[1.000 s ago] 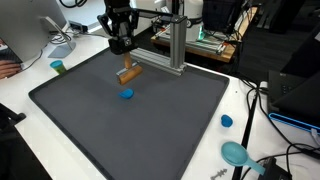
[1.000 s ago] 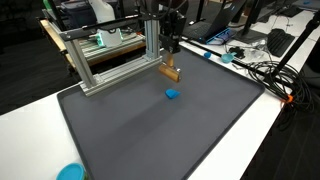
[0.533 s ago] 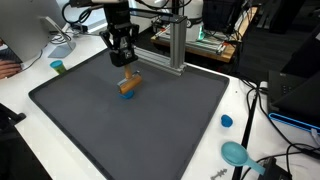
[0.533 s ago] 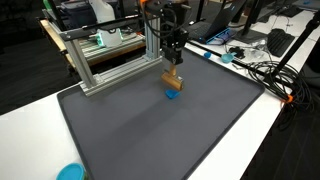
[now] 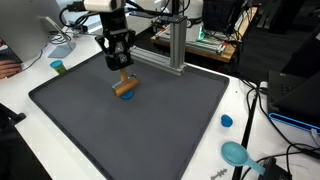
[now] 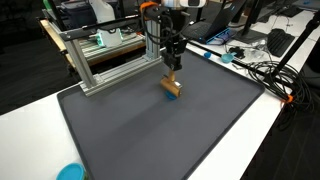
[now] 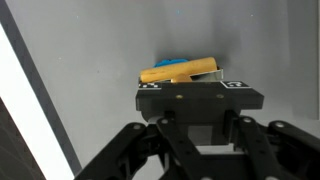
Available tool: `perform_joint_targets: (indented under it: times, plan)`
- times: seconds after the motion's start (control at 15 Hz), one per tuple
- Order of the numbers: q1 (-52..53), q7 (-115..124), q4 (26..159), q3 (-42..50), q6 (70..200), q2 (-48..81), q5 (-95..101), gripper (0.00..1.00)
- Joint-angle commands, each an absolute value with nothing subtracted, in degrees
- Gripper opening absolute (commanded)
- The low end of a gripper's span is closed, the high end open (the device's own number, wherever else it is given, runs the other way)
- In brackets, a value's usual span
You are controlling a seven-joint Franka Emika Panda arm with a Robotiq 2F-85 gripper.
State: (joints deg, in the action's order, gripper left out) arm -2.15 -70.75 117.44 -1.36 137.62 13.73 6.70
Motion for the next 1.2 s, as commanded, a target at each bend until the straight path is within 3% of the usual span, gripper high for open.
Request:
perform_joint_targets:
  times: [0.0,0.73,1.13]
  plan:
    - [-2.26,-69.22,114.79,-1.35,136.43,15.77,7.94,0.22]
    - [-4.35,-73.93,103.71,-3.28,126.81,25.30,3.36,0.22]
    - [-8.21,-83.24,103.87,-5.99,128.56,27.05,-5.27,0.22]
